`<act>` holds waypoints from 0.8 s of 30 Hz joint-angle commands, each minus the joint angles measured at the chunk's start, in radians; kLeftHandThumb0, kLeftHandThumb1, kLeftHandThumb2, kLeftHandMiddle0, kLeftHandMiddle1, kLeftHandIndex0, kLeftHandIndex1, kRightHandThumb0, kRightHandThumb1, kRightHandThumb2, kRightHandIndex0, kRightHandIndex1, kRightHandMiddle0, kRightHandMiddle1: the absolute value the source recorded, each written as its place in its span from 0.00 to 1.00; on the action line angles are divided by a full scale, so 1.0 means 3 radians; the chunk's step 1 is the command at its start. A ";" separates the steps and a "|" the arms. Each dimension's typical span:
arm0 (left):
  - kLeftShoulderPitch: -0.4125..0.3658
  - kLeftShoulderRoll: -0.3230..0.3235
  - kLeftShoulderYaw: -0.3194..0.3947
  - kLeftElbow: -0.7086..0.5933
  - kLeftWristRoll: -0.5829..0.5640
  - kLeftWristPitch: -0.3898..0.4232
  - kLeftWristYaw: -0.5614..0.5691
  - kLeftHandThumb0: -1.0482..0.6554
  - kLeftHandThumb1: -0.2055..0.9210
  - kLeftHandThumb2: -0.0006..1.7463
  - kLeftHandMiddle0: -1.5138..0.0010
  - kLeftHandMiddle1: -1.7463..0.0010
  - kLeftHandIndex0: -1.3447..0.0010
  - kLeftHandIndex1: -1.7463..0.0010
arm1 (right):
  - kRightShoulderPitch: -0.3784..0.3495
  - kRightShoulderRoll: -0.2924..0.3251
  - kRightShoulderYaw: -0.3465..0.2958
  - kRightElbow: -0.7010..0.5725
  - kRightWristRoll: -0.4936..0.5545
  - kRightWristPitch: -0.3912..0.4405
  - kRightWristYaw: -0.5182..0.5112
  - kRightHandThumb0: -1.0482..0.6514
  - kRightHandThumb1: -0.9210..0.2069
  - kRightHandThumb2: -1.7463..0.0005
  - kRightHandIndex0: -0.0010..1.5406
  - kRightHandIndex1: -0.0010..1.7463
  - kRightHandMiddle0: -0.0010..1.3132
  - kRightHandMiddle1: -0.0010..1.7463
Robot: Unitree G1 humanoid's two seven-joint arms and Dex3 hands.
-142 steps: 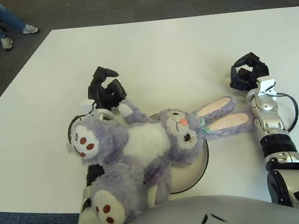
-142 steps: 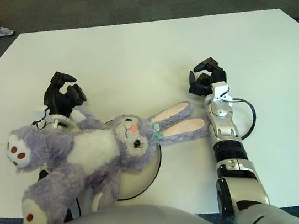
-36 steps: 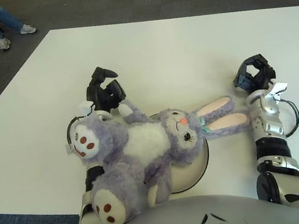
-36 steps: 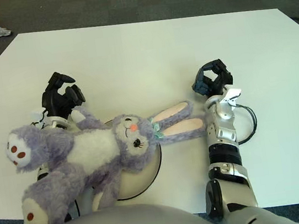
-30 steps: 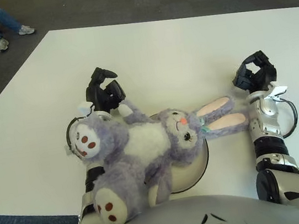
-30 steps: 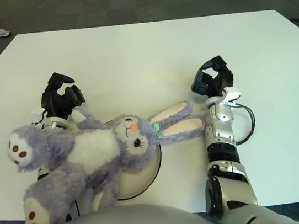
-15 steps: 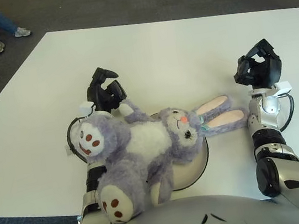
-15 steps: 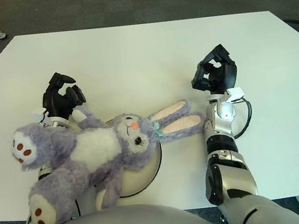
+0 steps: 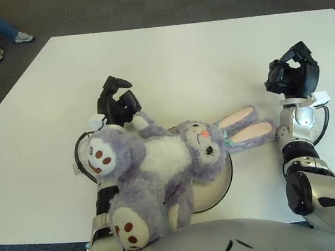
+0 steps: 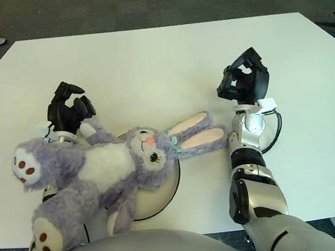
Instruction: Put the doll into the plate.
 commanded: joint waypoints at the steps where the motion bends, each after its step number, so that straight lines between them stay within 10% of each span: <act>1: 0.0215 -0.0013 0.0006 0.0144 -0.0016 -0.0042 -0.0019 0.35 0.56 0.68 0.30 0.00 0.61 0.00 | 0.0248 0.0157 -0.0020 0.0229 0.0083 -0.0041 0.0003 0.30 0.65 0.16 0.84 1.00 0.55 1.00; 14: 0.0222 -0.0025 0.0003 0.0145 -0.0017 -0.0049 -0.0011 0.36 0.56 0.68 0.30 0.00 0.61 0.00 | 0.0270 0.0140 -0.0004 0.0203 0.0057 0.0054 -0.0021 0.30 0.65 0.15 0.84 1.00 0.55 1.00; 24: 0.0229 -0.0023 -0.0011 0.0140 0.0001 -0.0048 -0.0004 0.36 0.56 0.67 0.30 0.00 0.61 0.00 | 0.0355 0.0019 0.0146 0.0033 -0.0327 0.0668 -0.0528 0.30 0.66 0.15 0.84 1.00 0.55 1.00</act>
